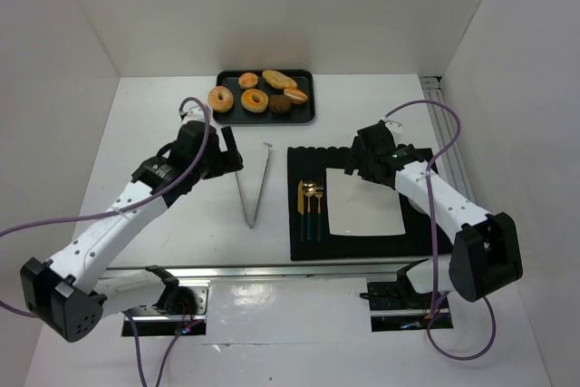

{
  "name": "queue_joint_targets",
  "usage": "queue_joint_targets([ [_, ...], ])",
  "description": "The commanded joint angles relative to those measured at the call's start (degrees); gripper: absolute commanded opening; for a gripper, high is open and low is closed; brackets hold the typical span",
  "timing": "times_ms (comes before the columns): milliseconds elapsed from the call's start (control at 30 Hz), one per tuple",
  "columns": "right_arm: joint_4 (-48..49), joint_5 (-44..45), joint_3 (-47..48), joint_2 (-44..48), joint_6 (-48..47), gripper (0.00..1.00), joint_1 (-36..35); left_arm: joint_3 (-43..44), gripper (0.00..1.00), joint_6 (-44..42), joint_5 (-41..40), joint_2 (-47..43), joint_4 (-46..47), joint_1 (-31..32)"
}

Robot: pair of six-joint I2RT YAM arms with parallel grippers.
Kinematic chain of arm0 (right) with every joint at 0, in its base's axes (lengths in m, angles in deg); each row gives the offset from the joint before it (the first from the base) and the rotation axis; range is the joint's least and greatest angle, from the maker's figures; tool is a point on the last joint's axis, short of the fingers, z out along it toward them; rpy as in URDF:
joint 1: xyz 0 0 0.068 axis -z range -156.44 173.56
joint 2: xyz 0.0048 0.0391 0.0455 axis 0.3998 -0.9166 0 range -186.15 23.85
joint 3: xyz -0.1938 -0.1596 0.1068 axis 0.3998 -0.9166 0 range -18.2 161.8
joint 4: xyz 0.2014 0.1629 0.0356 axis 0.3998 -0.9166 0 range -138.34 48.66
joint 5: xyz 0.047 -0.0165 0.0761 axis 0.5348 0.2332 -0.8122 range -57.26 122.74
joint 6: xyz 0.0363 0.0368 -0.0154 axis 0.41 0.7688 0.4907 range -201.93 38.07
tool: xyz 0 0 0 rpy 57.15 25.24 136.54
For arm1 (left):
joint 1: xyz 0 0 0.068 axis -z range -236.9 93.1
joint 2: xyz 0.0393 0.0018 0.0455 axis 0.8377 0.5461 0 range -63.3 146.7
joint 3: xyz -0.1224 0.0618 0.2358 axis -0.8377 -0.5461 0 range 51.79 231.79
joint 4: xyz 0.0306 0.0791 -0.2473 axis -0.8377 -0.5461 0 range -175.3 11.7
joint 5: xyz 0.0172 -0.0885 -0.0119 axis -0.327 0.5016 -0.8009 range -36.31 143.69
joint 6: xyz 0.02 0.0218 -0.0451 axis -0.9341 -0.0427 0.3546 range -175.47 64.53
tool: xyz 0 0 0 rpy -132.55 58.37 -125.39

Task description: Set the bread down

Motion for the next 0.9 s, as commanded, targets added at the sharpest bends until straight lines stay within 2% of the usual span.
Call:
queue_joint_targets([
  [0,1.79,1.21,-0.54,2.57,0.71,1.0,-0.5,2.27,0.99,1.48,-6.36,-3.64,0.21,-0.1],
  [200,1.79,1.74,-0.54,2.57,1.24,1.0,-0.5,1.74,0.99,1.47,-7.94,-3.73,-0.4,-0.1],
  [433,1.7,1.74,0.51,2.57,1.24,1.0,-0.5,0.51,0.99,-0.02,-1.28,-0.13,-1.27,-0.1],
  [500,1.7,1.13,-0.09,3.1,1.24,1.0,-0.5,-0.01,0.99,3.75,-0.48,2.85,-3.99,-0.1],
  [567,3.63,-0.01,-1.15,3.63,1.76,1.0,-0.5,-2.9,0.99,5.34,2.94,4.01,-2.52,1.39],
  [667,4.16,-2.03,-1.86,4.16,1.76,1.0,-0.5,-5.9,0.99,7.79,3.74,6.81,-1.02,3.58],
  [800,4.69,-2.04,-1.24,3.63,1.24,1.0,-0.5,-9.15,0.99,6.24,7.6,8.75,4.33,5.34],
  [867,4.69,-2.04,-1.24,3.1,1.24,1.0,-0.5,-9.68,0.99,4.74,9.01,12.6,5.31,6.22],
])
